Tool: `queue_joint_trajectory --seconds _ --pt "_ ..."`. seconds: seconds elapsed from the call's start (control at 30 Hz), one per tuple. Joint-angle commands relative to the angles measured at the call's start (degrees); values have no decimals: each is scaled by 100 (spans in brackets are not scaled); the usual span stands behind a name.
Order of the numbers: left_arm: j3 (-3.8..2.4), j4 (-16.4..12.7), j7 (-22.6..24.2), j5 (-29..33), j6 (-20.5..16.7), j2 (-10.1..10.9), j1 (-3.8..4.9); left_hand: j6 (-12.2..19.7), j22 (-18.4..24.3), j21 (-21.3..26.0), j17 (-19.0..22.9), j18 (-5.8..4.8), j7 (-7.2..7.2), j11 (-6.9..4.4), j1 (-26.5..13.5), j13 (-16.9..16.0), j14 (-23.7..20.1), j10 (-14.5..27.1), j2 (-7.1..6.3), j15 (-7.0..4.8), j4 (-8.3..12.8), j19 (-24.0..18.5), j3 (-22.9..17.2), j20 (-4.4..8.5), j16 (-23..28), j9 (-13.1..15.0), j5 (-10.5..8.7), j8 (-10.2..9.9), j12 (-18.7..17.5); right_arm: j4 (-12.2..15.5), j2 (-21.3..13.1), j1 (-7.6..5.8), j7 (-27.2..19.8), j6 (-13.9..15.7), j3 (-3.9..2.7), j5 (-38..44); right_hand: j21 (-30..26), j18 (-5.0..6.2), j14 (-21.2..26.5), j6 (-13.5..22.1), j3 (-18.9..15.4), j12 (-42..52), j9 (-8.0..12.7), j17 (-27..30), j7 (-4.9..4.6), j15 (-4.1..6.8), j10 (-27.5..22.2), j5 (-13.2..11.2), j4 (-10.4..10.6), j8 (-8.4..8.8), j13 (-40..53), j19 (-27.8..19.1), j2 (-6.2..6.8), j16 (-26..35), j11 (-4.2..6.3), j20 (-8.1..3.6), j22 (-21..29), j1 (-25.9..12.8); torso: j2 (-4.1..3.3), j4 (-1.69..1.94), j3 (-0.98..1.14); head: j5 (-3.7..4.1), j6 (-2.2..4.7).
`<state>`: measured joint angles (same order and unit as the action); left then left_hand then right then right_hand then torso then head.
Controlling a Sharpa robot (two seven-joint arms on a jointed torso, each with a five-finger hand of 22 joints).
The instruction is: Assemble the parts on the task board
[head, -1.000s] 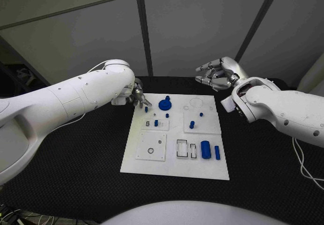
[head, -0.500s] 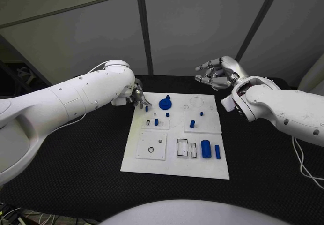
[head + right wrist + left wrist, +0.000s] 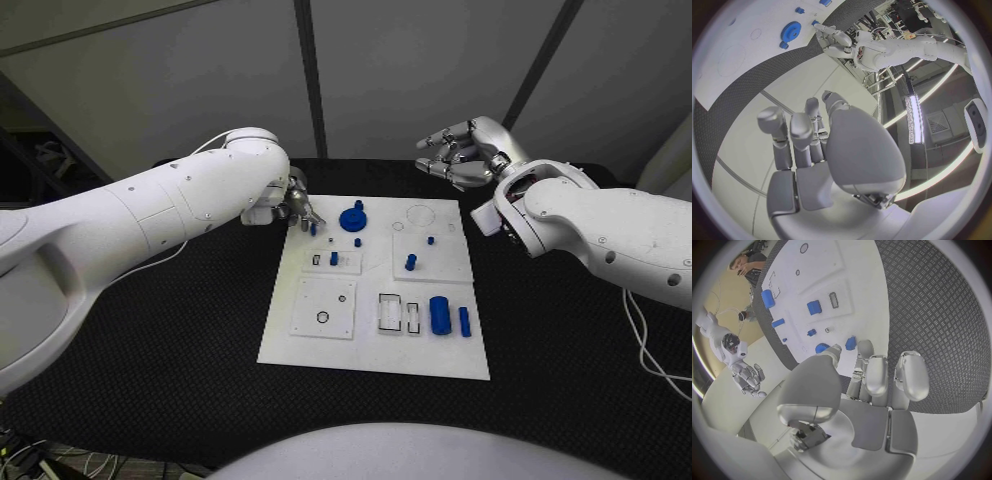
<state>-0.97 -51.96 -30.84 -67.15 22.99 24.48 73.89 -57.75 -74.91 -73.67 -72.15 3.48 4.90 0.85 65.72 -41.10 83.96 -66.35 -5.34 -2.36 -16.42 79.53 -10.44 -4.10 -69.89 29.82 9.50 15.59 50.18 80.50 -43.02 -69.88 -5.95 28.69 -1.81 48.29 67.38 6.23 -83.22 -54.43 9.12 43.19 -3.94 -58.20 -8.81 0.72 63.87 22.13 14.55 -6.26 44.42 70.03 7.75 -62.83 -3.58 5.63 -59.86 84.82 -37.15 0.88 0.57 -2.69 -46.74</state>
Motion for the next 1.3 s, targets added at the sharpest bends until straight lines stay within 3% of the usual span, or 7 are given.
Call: queue_joint_trajectory --seconds 0.03,0.5,0.67,0.8,0.97,1.1,1.3 --pt "-1 8 24 121 -91 -12 5 -29 -475 1 9 66 11 -7 80 26 69 -18 26 -32 3 22 -64 32 15 7 -1 24 10 1 6 -10 -29 -38 -3 1 -28 55 -43 27 36 9 -8 -5 -6 11 -30 21 -6 25 6 -18 12 18 0 -11 0 -24 0 -2 3 -4 2" --pt "-2 -12 45 278 -160 -14 -7 -23 -500 22 25 67 -13 -32 689 96 60 11 202 -50 145 15 -314 46 31 12 -1 45 -22 -6 8 -11 -23 -53 -3 1 -28 55 -43 27 36 9 -8 -5 -6 11 -30 21 -6 25 6 -18 12 18 0 -11 0 -24 1 0 3 5 -9" --pt "-2 -47 51 456 -252 18 -10 -51 -521 19 23 66 -60 -74 1128 125 62 8 346 -85 351 22 -627 71 26 88 9 146 -46 -7 3 -11 -17 -61 -3 1 -28 55 -43 27 36 9 -8 -5 -6 11 -30 21 -6 25 6 -18 12 18 0 -11 0 -24 1 0 2 6 -13" --pt "-2 -83 59 583 -346 56 -12 9 -537 25 17 64 -64 -86 1393 171 68 -14 377 -95 529 22 -980 86 17 207 15 258 -89 -10 2 -11 -13 -68 -3 1 -28 55 -43 27 36 9 -8 -5 -6 11 -30 21 -6 25 6 -18 12 18 0 -11 0 -24 4 2 1 6 -17" --pt "-2 -163 57 778 -489 138 -13 144 -566 38 14 63 -55 -77 1373 262 74 -68 252 -73 637 22 -1589 82 9 452 16 483 -149 -18 0 -11 -9 -77 -3 1 -28 55 -43 27 36 9 -8 -5 -6 11 -30 21 -6 25 6 -18 12 18 0 -11 0 -24 11 6 1 2 -22" --pt "-2 -278 67 853 -612 235 -14 188 -580 40 6 63 -61 -79 1321 271 80 -94 169 -81 691 26 -1799 81 -3 548 14 580 -142 -26 0 -11 -10 -84 -3 1 -30 56 -44 25 37 13 -8 -8 -6 11 -28 24 -6 24 9 -18 12 17 1 -12 1 -24 10 4 4 -6 -26" --pt "-2 -734 116 908 -916 517 -14 240 -603 48 -42 64 -70 -94 1229 333 108 -121 -45 -97 839 35 -2192 96 -62 700 23 742 -173 -35 -4 -11 -32 -116 -2 1 -45 60 -43 21 39 10 -9 1 -6 11 -32 31 -3 21 2 -28 10 30 0 -12 20 -28 16 11 1 -27 -26"
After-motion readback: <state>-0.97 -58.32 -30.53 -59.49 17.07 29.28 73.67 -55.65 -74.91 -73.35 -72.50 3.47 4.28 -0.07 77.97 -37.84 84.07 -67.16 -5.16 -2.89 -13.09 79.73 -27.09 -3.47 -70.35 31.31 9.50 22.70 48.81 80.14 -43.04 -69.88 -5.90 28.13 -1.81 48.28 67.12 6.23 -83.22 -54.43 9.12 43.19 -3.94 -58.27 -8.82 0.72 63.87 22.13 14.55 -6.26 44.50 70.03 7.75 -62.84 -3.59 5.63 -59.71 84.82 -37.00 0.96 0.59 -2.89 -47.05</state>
